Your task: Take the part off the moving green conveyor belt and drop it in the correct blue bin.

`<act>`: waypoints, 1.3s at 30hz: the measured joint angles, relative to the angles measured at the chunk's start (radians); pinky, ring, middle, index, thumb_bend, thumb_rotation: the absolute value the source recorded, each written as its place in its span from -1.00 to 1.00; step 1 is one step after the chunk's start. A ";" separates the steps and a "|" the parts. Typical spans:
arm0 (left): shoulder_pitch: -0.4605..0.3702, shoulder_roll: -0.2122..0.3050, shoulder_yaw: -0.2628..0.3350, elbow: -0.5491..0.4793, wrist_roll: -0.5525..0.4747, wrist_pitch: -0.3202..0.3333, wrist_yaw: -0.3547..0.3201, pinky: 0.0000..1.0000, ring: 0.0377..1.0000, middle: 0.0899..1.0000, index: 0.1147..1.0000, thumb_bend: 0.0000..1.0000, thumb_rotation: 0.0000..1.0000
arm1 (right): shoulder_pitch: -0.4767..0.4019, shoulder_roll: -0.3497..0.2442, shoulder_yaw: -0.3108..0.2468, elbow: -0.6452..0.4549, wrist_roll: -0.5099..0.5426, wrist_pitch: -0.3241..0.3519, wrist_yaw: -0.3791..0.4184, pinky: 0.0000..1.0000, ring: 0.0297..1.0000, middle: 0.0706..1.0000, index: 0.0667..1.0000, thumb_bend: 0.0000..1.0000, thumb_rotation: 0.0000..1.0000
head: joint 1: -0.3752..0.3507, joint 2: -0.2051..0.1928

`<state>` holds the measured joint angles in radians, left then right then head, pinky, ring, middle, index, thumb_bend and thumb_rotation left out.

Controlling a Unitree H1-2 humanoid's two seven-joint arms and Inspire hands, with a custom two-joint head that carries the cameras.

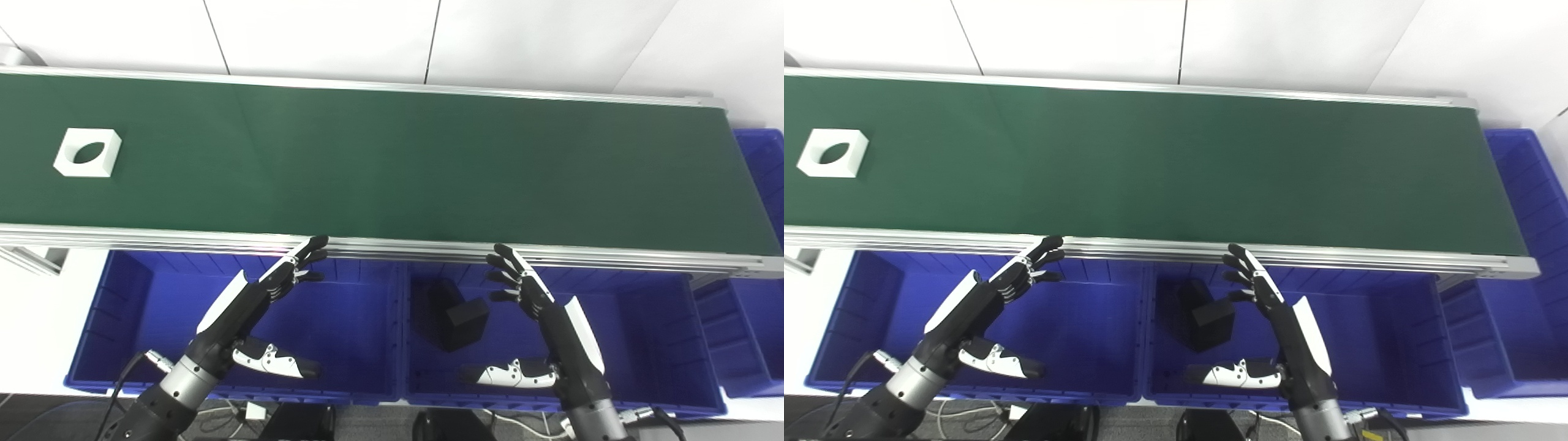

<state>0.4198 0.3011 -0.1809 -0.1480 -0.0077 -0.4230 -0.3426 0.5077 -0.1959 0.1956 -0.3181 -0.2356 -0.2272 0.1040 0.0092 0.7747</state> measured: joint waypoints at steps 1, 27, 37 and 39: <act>0.000 0.000 0.000 0.001 0.000 0.000 0.000 0.67 0.88 0.95 0.91 0.89 -0.24 | 0.000 0.000 0.000 0.000 -0.002 0.000 -0.001 0.39 0.64 0.75 0.86 0.98 -0.50 | 0.000 0.000; -0.027 0.058 0.122 -0.181 0.106 0.004 0.010 0.69 0.81 0.86 0.78 0.92 -0.26 | -0.001 0.007 -0.011 0.015 -0.035 -0.021 -0.013 0.38 0.60 0.72 0.82 0.99 -0.54 | 0.031 -0.023; -0.062 0.084 0.193 -0.258 0.191 0.019 0.024 0.66 0.81 0.88 0.79 0.91 -0.35 | 0.005 0.005 -0.025 0.023 -0.036 -0.045 -0.032 0.36 0.57 0.68 0.80 0.98 -0.57 | 0.081 -0.052; -0.069 0.095 0.195 -0.284 0.188 0.024 0.021 0.60 0.80 0.89 0.79 0.91 -0.38 | 0.005 0.000 -0.032 0.028 -0.031 -0.055 -0.034 0.36 0.58 0.68 0.80 0.98 -0.56 | 0.096 -0.054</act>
<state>0.3512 0.3960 0.0136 -0.4317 0.1803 -0.3991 -0.3212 0.5127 -0.1961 0.1632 -0.2901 -0.2664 -0.2823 0.0696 0.1057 0.7210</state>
